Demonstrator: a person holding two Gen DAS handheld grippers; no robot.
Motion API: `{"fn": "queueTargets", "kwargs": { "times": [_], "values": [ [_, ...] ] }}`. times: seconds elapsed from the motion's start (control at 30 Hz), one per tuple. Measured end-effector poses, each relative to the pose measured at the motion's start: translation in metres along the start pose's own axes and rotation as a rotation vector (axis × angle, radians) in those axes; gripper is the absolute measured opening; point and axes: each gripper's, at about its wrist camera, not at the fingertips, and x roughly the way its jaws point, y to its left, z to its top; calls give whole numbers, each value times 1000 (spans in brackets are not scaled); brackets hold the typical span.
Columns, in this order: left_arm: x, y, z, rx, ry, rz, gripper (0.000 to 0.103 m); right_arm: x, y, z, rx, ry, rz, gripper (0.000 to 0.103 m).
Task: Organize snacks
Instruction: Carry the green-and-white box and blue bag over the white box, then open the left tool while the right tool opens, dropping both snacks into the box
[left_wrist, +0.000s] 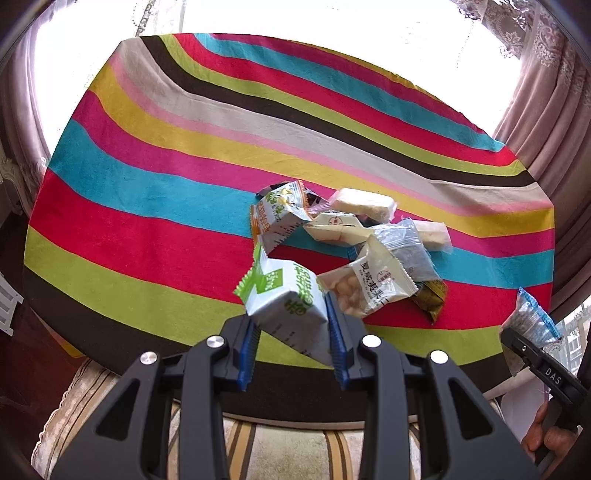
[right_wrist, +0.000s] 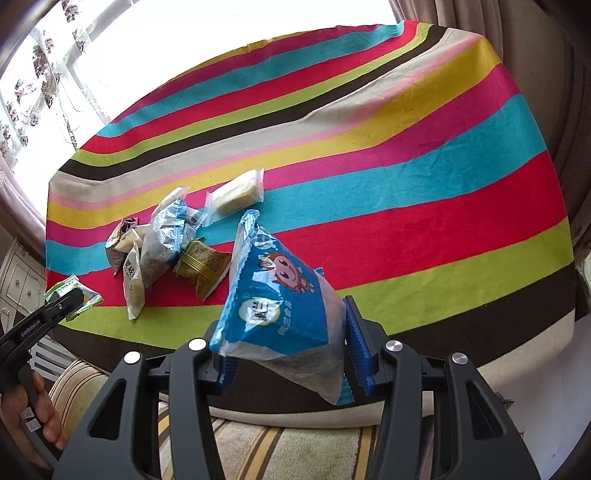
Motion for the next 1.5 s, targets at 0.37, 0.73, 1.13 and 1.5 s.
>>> {"fn": "queueTargets", "kwargs": {
  "times": [0.37, 0.73, 1.13, 1.5],
  "values": [
    [-9, -54, -14, 127, -1, -34, 34, -28, -41, -20, 62, -15, -38, 49],
    [-11, -110, -31, 251, 19, -93, 34, -48, -91, -44, 131, -17, -116, 49],
    [-12, -196, -63, 442, 87, -234, 34, -74, -154, -66, 235, -29, -214, 49],
    [-10, -264, -102, 632, 184, -339, 34, -93, -205, -90, 336, -39, -305, 49]
  ]
}}
